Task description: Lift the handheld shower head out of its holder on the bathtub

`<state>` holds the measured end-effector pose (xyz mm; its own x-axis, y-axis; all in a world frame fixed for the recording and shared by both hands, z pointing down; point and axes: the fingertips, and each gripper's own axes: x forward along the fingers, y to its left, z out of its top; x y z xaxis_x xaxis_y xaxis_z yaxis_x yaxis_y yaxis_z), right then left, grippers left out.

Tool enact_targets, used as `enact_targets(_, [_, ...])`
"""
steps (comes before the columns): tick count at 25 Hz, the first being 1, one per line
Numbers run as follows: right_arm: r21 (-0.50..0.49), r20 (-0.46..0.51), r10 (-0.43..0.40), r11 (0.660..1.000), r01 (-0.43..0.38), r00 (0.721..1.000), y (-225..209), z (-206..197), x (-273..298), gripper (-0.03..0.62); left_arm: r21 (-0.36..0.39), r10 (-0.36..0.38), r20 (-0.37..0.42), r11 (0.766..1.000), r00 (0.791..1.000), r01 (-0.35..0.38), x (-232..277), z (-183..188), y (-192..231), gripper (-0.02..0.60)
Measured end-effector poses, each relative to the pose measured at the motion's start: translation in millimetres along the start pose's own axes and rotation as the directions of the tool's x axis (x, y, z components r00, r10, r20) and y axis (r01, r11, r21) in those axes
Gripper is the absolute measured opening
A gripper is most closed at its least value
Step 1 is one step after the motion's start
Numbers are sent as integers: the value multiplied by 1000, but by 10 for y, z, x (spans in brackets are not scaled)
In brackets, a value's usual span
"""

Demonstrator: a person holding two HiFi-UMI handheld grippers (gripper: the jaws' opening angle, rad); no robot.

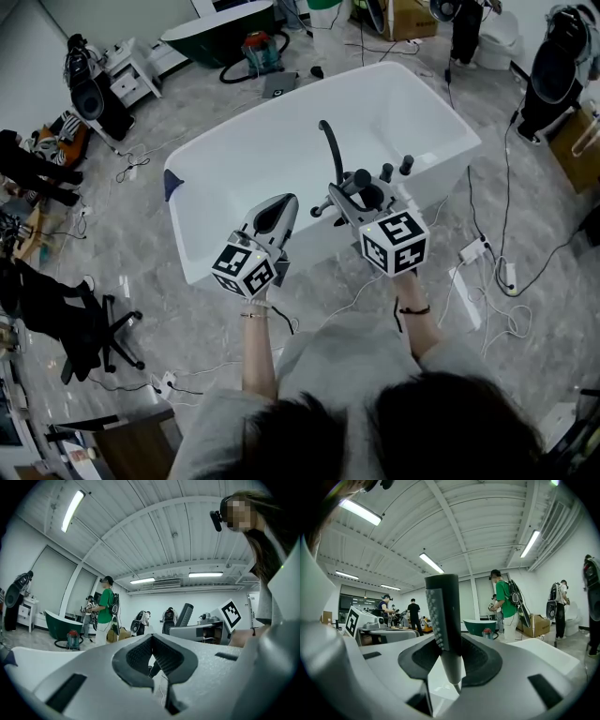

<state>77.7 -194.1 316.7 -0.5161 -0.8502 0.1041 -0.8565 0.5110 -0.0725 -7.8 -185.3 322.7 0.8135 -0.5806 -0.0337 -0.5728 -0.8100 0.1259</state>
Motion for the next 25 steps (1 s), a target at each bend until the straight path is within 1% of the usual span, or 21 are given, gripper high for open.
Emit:
enact_targets(5, [-8,-1,-2,1000,2,1000,-21,-13,7,130,2,1,-2,1000,1000,-1,19,-8,10,6])
enact_targets(11, [10,-3,17,1000,-17,1000,-16,-18,29,132,-6,-7,-17,1000,1000,7,26,-46,14,6])
enact_targets(25, [12,-10,27,1000,-27,1000,-16,-115,42,132,-12,-19,-34,1000,999,19,83,-136,-25,6])
